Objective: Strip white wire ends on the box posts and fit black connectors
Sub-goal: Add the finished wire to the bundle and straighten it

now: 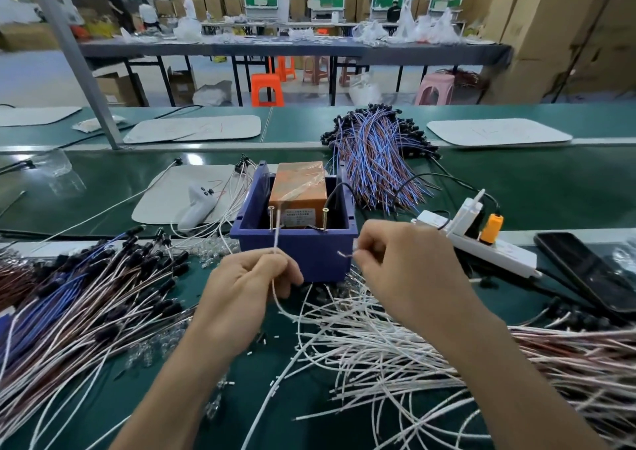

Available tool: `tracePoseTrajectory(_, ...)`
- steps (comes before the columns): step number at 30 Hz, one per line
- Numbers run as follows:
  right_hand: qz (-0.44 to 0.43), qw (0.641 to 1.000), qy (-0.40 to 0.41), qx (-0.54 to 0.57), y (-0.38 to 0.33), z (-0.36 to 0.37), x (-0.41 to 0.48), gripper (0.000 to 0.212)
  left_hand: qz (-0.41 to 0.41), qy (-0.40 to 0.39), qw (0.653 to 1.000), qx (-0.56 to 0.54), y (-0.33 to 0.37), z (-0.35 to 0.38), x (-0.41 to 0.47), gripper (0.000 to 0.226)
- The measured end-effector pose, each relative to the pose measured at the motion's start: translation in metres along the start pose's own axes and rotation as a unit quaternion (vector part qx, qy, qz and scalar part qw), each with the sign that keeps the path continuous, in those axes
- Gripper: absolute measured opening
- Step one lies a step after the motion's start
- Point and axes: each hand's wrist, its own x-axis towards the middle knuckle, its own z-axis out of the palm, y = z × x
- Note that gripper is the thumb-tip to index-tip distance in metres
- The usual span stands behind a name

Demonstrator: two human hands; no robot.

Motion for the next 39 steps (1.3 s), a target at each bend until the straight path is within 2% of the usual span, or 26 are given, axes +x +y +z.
tracePoseTrajectory(3, -0.024, 0.997, -0.066, -0.042, 0.007, -0.019, -0.012, 0.022, 0.0, 0.025, 0.998, -0.059, 0.008, -0.002, 0.0, 0.035)
tracePoseTrajectory(5, -0.025, 0.993, -0.081, -0.078, 0.014, -0.038, -0.019, 0.021, -0.025, 0.001, 0.987, -0.158, 0.021, 0.003, -0.003, 0.034)
tracePoseTrajectory(7, -0.029, 0.986, -0.079, -0.141, 0.024, -0.062, -0.023, 0.018, -0.048, -0.029, 0.967, -0.25, 0.033, 0.017, -0.006, 0.035)
tracePoseTrajectory(11, -0.049, 0.96, -0.036, -0.274, 0.052, -0.114, -0.03, 0.016, -0.102, -0.094, 0.938, -0.318, 0.049, 0.061, -0.007, 0.042)
tracePoseTrajectory(15, -0.006, 0.959, -0.061, -0.277, 0.092, -0.149, -0.05, 0.017, -0.197, -0.18, 0.876, -0.402, 0.05, 0.108, -0.008, 0.047)
tracePoseTrajectory(17, 0.021, 0.958, -0.091, -0.27, 0.115, -0.147, -0.067, 0.017, -0.229, -0.213, 0.862, -0.399, 0.043, 0.128, -0.011, 0.039)
tracePoseTrajectory(19, 0.03, 0.972, -0.11, -0.206, 0.137, -0.133, -0.087, 0.015, -0.251, -0.22, 0.866, -0.372, 0.033, 0.142, -0.015, 0.028)
tracePoseTrajectory(21, 0.048, 0.985, -0.114, -0.12, 0.151, -0.113, -0.109, 0.012, -0.244, -0.209, 0.892, -0.319, 0.023, 0.146, -0.018, 0.025)
tracePoseTrajectory(25, 0.078, 0.994, -0.069, -0.017, 0.173, -0.077, -0.135, 0.003, -0.135, -0.202, 0.964, -0.11, 0.01, 0.132, -0.024, 0.028)
tracePoseTrajectory(29, 0.016, 0.997, -0.071, 0.0, 0.172, -0.067, -0.137, 0.002, -0.024, -0.118, 0.989, 0.087, 0.006, 0.102, -0.029, 0.034)
tracePoseTrajectory(32, -0.038, 0.994, -0.102, -0.01, 0.164, -0.056, -0.138, 0.003, 0.024, -0.092, 0.973, 0.209, 0.009, 0.092, -0.031, 0.031)
tracePoseTrajectory(35, -0.101, 0.989, -0.101, -0.025, 0.157, -0.048, -0.138, 0.01, 0.099, -0.14, 0.954, 0.248, 0.012, 0.105, -0.033, 0.027)
tracePoseTrajectory(36, -0.122, 0.987, -0.099, -0.035, 0.154, -0.047, -0.136, 0.012, 0.132, -0.173, 0.94, 0.263, 0.014, 0.114, -0.034, 0.03)
tracePoseTrajectory(39, -0.129, 0.988, -0.08, -0.038, 0.15, -0.049, -0.137, 0.02, 0.205, -0.262, 0.892, 0.305, 0.018, 0.151, -0.035, 0.066)
